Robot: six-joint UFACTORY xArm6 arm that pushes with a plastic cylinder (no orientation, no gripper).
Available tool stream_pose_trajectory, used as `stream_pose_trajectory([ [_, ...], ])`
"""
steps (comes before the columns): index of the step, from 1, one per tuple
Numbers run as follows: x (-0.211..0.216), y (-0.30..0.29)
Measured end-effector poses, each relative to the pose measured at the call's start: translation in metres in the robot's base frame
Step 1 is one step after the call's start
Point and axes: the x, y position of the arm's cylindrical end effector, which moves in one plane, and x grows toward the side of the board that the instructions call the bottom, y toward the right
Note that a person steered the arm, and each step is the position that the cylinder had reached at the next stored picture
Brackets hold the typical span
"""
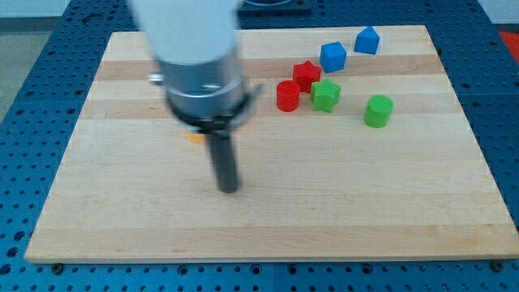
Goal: Move your arm to the center right
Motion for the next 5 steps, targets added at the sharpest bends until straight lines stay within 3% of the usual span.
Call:
stream_pose_trajectory([
  [2,-0.005,0.163],
  [5,-0.103,0.313],
])
